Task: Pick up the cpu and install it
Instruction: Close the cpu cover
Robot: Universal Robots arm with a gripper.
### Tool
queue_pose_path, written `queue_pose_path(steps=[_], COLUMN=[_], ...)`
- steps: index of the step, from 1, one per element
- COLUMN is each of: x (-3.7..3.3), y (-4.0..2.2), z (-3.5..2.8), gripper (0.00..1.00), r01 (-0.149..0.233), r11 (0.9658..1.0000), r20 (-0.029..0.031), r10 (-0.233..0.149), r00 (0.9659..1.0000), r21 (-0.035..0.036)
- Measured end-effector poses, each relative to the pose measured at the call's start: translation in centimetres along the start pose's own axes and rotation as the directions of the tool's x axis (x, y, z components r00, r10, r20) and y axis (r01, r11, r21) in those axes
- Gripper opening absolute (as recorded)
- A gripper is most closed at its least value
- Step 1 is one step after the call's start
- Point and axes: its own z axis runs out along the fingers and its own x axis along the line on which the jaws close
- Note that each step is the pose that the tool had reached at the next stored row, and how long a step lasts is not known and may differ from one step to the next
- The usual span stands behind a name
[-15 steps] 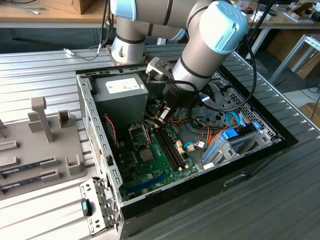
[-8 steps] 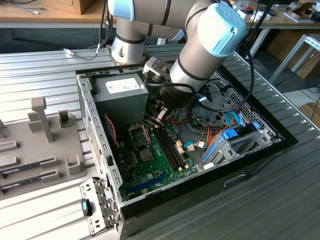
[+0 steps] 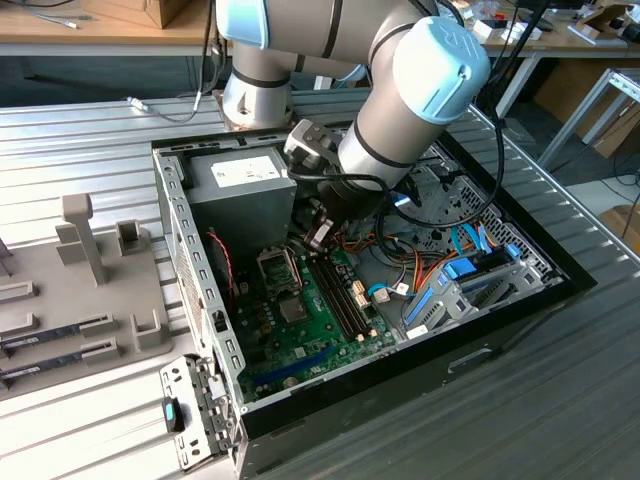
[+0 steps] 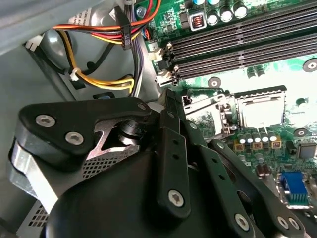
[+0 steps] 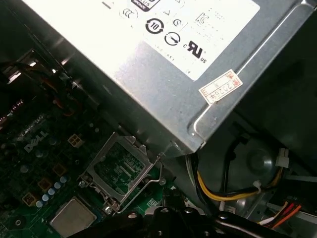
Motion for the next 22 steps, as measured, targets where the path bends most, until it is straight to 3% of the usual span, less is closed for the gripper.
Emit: queue_pose_path(steps=[3,5,12,22], x=[0.05,-0.23,-0.07,0.69], y=[-0.08,0.35,0.69,1.16], z=[0.85,1.31,2.31,2.70], gripper=[0.11,0.11,0.11,0.11], r01=[0.001,0.001,0.002,0.003], r11=[1.0000,1.0000,0.9999,0.9998], r20=[0.0034,0.0071,0.0132,0.0158], r10=[-0.001,-0.001,-0.002,-0.003], r00=[1.0000,1.0000,0.9999,0.9999], r21=[-0.0041,-0.0081,-0.0151,-0.0177])
